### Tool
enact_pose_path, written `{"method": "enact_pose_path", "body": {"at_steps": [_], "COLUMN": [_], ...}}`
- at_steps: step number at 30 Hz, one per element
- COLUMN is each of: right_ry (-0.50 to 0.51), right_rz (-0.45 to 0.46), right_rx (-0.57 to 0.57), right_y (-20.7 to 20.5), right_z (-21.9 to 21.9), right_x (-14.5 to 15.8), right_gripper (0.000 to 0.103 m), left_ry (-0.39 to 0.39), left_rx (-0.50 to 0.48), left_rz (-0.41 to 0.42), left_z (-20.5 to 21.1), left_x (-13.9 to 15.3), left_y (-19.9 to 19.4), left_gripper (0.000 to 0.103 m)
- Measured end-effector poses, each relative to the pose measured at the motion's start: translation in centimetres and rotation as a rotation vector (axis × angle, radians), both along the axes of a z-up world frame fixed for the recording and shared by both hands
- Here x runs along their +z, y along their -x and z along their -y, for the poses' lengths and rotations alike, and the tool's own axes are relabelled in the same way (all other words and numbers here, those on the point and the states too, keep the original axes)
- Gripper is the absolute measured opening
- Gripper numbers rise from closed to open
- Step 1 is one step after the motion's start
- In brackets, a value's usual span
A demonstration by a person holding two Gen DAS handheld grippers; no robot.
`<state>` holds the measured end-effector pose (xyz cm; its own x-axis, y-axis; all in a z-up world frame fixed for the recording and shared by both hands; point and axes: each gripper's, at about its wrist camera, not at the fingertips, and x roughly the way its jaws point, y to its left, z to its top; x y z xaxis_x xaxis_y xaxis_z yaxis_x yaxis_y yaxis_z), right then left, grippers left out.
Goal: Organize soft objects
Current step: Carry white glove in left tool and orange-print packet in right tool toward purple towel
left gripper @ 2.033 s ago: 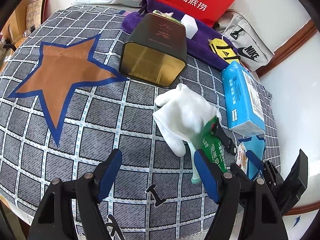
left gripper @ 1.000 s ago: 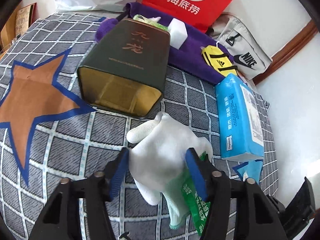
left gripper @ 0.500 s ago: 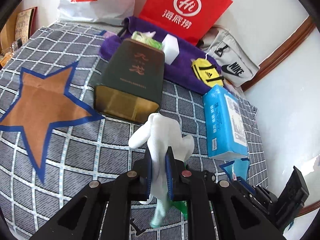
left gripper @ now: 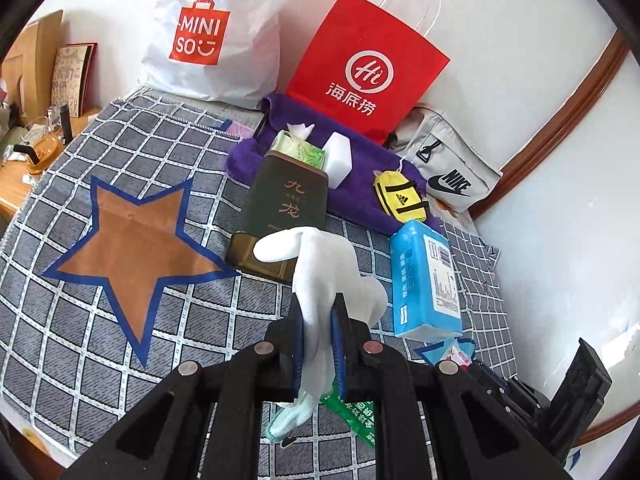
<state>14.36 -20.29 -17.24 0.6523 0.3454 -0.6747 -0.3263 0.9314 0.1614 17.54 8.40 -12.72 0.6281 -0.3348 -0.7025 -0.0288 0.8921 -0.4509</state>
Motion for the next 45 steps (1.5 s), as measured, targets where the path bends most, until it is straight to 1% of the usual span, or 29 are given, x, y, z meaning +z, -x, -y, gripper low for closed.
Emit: {"method": "enact_pose_path", "body": {"at_steps": [5, 12, 18, 24, 35, 45], "right_ry": [-0.049, -0.062, -0.072, -0.067, -0.052, -0.039], "right_rz": [0.002, 0.028, 0.069, 0.098, 0.147, 0.168], "right_rx": [-0.008, 0.001, 0.012, -0.003, -0.011, -0.012], "right_y": [0.0, 0.0, -0.5, -2.4, -6.5, -10.7], "right_z": [0.3, 0.4, 0.4, 0.6, 0.4, -0.1], "right_x": [1.3, 3.7, 6.2, 8.0, 10.7, 11.9], "right_gripper": [0.005, 0.005, 0.005, 0.005, 0.005, 0.005], "left_ry": [-0.017, -0.012, -0.010, -0.013, -0.017, -0.011], "left_rx": [0.000, -0.007, -0.014, -0.013, -0.036, -0.047], "left_rz": [0.029, 0.060, 0.065, 0.074, 0.089, 0.094], "left_z": [0.1, 0.2, 0.5, 0.6, 1.2, 1.3], "left_x": [1.7, 3.5, 4.6, 5.3, 7.2, 8.0], "left_y": [0.4, 0.0, -1.1, -2.0, -5.9, -9.8], "left_gripper": [0.012, 0.012, 0.012, 0.012, 0.012, 0.012]}}
